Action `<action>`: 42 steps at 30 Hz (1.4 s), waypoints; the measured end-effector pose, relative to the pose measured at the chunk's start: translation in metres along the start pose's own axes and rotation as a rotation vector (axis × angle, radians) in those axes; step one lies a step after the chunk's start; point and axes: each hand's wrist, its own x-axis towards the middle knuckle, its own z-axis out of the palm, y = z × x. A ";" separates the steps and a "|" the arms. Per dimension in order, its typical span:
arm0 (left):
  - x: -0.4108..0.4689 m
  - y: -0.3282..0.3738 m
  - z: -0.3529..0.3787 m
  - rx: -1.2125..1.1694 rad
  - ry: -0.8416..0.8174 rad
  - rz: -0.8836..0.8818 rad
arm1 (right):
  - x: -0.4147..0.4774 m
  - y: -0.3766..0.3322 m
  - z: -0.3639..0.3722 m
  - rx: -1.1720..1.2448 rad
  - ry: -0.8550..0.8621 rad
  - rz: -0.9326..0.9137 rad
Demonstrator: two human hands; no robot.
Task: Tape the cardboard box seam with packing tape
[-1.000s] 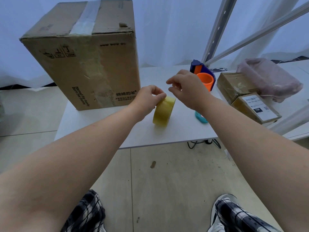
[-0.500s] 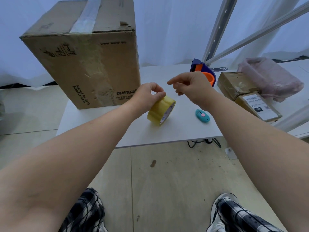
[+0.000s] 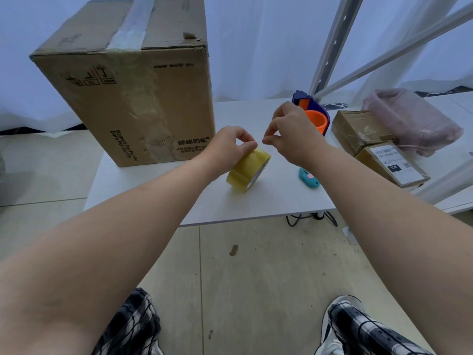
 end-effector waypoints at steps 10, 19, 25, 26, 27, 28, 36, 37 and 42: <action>-0.003 -0.002 -0.003 0.093 -0.020 0.138 | -0.001 0.010 -0.004 0.454 -0.057 0.076; -0.006 -0.003 -0.005 0.076 -0.021 0.153 | -0.004 0.013 0.004 0.720 -0.115 0.176; -0.005 -0.003 -0.003 0.071 -0.022 0.167 | -0.002 0.008 0.010 0.633 -0.023 0.196; -0.005 -0.003 -0.002 0.071 -0.019 0.171 | -0.002 0.007 0.011 0.624 -0.014 0.197; -0.005 -0.004 -0.002 0.070 -0.015 0.174 | -0.001 0.006 0.012 0.618 -0.002 0.196; -0.005 -0.004 -0.002 0.069 -0.011 0.175 | -0.001 0.005 0.013 0.616 0.014 0.195; -0.007 -0.007 -0.006 0.050 -0.005 0.176 | -0.005 0.006 0.011 0.672 -0.059 0.199; -0.007 -0.007 -0.006 0.044 -0.001 0.178 | -0.006 0.005 0.011 0.670 -0.095 0.189; -0.006 -0.007 -0.002 0.047 0.027 0.188 | -0.007 -0.002 0.011 0.561 -0.130 0.123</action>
